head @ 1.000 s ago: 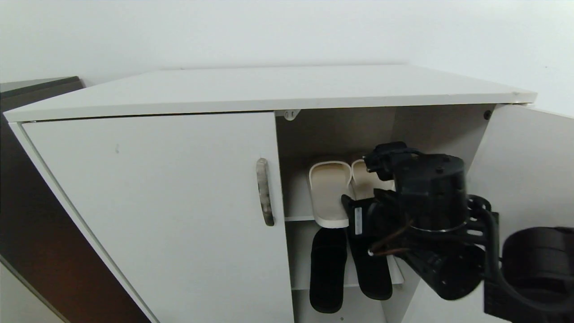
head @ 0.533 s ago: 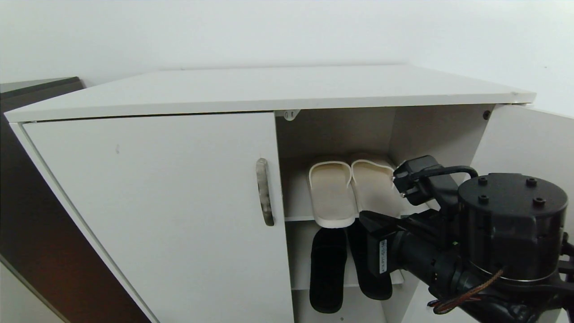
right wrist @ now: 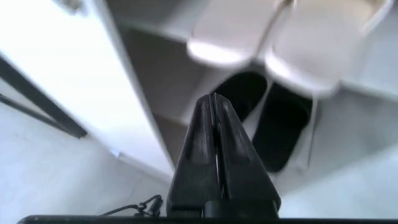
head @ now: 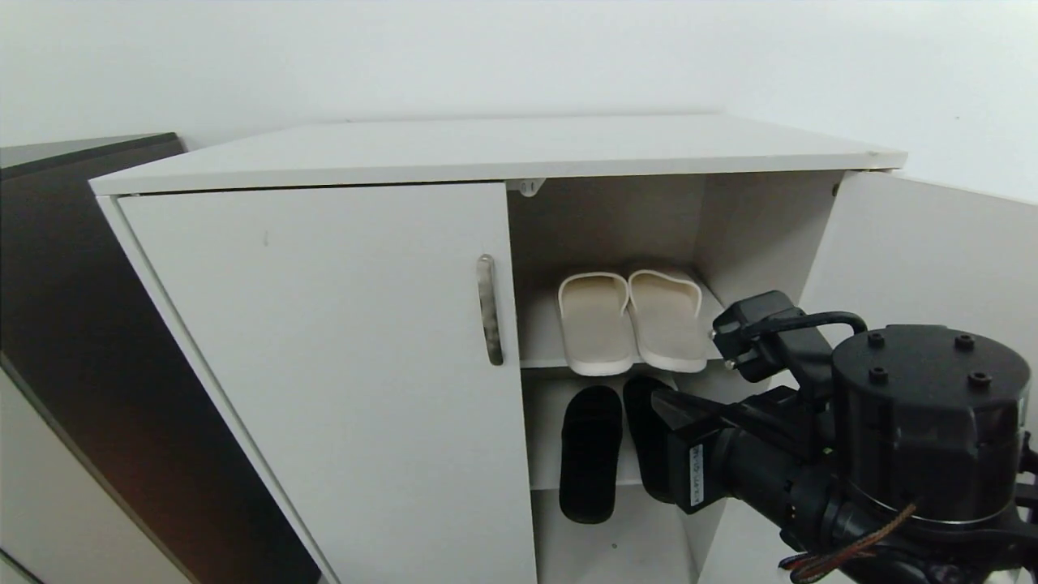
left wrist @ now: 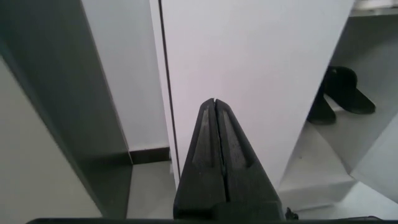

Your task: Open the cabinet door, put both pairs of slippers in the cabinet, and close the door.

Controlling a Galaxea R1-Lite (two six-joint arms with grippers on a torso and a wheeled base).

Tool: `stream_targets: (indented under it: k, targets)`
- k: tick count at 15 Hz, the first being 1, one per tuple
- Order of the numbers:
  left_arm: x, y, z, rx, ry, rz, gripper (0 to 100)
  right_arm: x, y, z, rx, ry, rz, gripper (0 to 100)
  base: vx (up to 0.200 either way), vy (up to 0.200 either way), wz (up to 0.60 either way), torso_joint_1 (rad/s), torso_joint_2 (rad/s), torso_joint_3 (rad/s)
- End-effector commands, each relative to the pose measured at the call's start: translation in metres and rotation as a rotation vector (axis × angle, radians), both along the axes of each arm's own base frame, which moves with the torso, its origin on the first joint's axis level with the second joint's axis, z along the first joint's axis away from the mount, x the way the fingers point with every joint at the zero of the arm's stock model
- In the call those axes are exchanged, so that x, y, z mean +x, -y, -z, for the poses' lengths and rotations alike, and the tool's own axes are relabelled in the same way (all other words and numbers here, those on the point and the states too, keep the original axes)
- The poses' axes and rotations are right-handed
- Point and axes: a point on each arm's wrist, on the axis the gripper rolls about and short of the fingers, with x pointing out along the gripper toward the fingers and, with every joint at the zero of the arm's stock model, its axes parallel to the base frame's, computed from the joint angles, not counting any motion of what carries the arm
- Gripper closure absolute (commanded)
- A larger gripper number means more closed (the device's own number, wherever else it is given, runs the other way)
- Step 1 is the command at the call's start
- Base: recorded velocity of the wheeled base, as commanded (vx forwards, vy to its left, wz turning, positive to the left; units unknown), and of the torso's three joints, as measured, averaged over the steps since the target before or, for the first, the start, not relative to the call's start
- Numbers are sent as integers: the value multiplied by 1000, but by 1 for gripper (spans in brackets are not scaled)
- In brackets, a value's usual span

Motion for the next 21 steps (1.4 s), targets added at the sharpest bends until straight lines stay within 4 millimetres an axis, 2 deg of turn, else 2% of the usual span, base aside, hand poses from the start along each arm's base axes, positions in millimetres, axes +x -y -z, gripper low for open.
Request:
stream_targets:
  k: [1,18,21]
  targets:
    - [0,0,0,0,-1,-1,100,0,0,1,-3,-2,0,100,-200,0,0,2,2,2]
    - [0,0,0,-2,-1,0,100,0,-1,10,-20,-21,-22,100,-200,0,0,4,3,2]
    - [0,0,0,-2,-1,0,100,-1,0,12,-22,-22,-27,100,0,0,0,0,0,0]
